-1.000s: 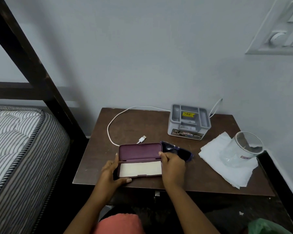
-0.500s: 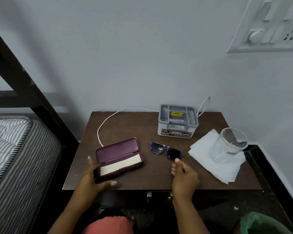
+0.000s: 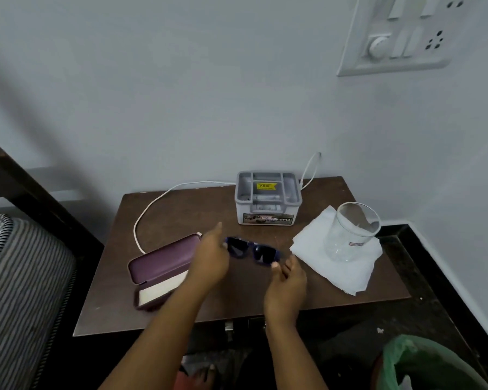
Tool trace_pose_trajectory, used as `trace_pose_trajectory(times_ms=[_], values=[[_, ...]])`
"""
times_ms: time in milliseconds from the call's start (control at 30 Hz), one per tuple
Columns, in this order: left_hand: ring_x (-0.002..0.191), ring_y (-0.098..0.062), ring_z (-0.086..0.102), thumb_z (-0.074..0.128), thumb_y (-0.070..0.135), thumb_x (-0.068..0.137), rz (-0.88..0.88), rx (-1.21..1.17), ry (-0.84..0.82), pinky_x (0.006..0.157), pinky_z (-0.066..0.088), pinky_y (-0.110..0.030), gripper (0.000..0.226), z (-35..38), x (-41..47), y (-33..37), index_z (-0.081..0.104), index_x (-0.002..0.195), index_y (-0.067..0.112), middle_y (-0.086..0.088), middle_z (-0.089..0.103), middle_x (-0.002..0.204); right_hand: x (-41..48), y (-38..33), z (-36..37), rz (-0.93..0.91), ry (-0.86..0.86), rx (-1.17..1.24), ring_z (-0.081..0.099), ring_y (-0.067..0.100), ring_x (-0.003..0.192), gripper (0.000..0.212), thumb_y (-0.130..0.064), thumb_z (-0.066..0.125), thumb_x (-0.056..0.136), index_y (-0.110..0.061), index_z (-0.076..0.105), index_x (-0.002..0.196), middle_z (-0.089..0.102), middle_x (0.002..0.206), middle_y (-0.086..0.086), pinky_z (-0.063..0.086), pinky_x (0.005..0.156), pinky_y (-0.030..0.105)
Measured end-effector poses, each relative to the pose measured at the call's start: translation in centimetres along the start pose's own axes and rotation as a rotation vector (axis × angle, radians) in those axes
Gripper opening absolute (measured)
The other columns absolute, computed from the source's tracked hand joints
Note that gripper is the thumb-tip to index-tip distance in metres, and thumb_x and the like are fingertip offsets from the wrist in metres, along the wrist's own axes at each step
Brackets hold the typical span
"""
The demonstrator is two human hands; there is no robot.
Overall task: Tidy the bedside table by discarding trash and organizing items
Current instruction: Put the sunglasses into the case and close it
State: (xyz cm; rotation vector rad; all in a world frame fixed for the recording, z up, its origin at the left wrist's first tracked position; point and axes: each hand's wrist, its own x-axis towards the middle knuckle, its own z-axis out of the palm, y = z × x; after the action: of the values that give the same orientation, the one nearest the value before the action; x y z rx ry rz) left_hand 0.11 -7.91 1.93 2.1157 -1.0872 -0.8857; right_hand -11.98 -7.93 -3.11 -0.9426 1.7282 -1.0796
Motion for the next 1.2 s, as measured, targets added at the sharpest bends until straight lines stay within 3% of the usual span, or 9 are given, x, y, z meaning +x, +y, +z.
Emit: trace_pose_trajectory(times_ms=[167,333,467,633,767,933,1067,1200], values=[[0.128,-0.036,0.042,0.039,-0.006,0.089,-0.114,0.085,0.044,0.101,0.036,-0.037,0.05,2.7,2.5,1.5,0.034,0.139,-0.001,-0.023,0.041,0.141,0.7,0.6,-0.2,-0.005,-0.057,0.004,0.056,0.019,0.114,0.043,-0.005,0.053,0.092,-0.008,0.046,0.135,0.057,0.128,0.01,0.039,0.091,0.023],[0.126,-0.035,0.045,0.041,-0.01,0.084,-0.165,-0.094,0.12,0.106,0.038,-0.042,0.063,4.1,2.4,0.6,0.032,0.143,0.008,-0.02,0.046,0.139,1.2,0.4,-0.5,-0.007,-0.099,0.015,0.056,0.016,0.114,0.04,-0.006,0.052,0.093,-0.009,0.05,0.132,0.06,0.128,0.006,0.036,0.088,0.018],[0.128,-0.028,0.044,0.034,-0.009,0.09,-0.114,-0.258,0.181,0.105,0.035,-0.031,0.06,3.8,0.4,0.7,0.026,0.146,0.01,-0.014,0.044,0.142,1.0,-0.3,-1.1,-0.015,-0.087,0.055,0.056,0.012,0.109,0.038,-0.007,0.053,0.092,-0.012,0.054,0.13,0.061,0.126,0.005,0.038,0.089,0.019],[0.129,-0.024,0.045,0.03,-0.013,0.092,-0.018,-0.444,0.311,0.11,0.034,-0.038,0.059,-0.4,-2.1,-0.7,0.026,0.145,0.011,-0.011,0.047,0.142,-0.4,-2.9,-0.4,-0.231,-0.157,-0.001,0.054,0.003,0.102,0.03,-0.014,0.055,0.092,-0.018,0.062,0.121,0.064,0.116,-0.004,0.037,0.089,0.017],[0.122,-0.029,0.051,0.034,-0.014,0.09,-0.066,-0.458,0.442,0.1,0.039,-0.037,0.056,-5.2,-3.7,-3.9,0.034,0.142,0.008,-0.008,0.054,0.132,-2.3,-4.5,2.2,-0.346,-0.324,-0.085,0.058,0.006,0.098,0.025,-0.013,0.058,0.09,-0.017,0.067,0.112,0.066,0.108,-0.003,0.039,0.085,0.014],[0.12,-0.021,0.052,0.039,-0.012,0.089,-0.202,-0.427,0.46,0.103,0.037,-0.032,0.05,-7.4,-4.8,-8.5,0.038,0.138,-0.001,-0.01,0.055,0.129,-4.1,-3.7,4.6,-0.281,-0.513,-0.255,0.063,0.013,0.094,0.026,-0.01,0.056,0.089,-0.011,0.066,0.113,0.07,0.108,0.007,0.042,0.079,0.014],[0.108,-0.011,0.05,0.039,-0.014,0.088,-0.185,-0.449,0.414,0.09,0.036,-0.022,0.052,-7.1,-5.3,-9.5,0.039,0.138,0.0,-0.002,0.054,0.118,-5.0,-2.8,5.4,-0.331,-0.513,-0.343,0.065,0.02,0.093,0.027,-0.007,0.055,0.087,-0.007,0.066,0.112,0.069,0.106,0.012,0.047,0.082,0.022],[0.11,-0.005,0.045,0.044,-0.01,0.089,-0.127,-0.325,0.384,0.086,0.031,-0.01,0.049,-6.4,-5.7,-10.2,0.044,0.136,0.004,-0.002,0.051,0.134,-5.5,-1.9,5.5,-0.372,-0.494,-0.381,0.066,0.023,0.09,0.025,-0.005,0.055,0.086,-0.005,0.067,0.108,0.07,0.102,0.014,0.051,0.084,0.03]])
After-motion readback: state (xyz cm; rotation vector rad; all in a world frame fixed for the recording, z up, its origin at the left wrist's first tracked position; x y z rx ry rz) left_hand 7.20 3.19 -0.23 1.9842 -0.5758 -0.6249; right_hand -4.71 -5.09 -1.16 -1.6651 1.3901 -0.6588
